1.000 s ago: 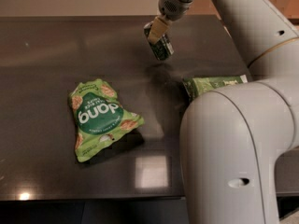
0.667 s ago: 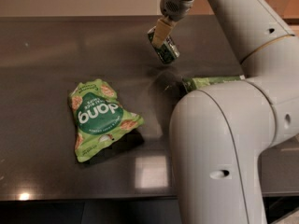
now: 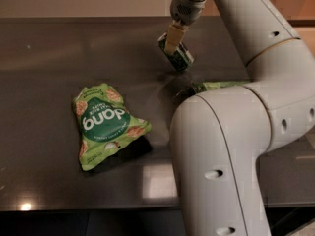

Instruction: Knock green can over

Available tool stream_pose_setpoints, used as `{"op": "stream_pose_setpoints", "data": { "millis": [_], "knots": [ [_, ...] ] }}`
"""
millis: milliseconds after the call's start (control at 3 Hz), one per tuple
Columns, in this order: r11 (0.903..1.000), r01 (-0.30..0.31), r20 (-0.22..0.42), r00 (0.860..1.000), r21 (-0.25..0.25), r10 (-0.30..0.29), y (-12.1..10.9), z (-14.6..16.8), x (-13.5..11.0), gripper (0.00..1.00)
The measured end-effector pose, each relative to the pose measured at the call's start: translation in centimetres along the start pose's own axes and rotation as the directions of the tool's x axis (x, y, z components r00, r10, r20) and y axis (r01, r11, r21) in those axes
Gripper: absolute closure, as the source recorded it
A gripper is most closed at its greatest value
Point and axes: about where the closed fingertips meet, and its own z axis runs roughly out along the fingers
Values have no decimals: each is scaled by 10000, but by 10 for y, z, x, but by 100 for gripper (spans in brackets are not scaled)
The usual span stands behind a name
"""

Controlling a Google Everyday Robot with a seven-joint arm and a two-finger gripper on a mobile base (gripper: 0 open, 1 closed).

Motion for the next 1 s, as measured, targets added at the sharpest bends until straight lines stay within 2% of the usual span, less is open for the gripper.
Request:
{"op": "stream_pose_setpoints", "data": {
  "millis": [667, 1000],
  "knots": [
    [9970, 772, -185, 9968, -107, -773, 0, 5, -1, 13],
    [9938, 1088, -344, 9934, -239, -1096, 2, 12, 0, 0]
  ]
}}
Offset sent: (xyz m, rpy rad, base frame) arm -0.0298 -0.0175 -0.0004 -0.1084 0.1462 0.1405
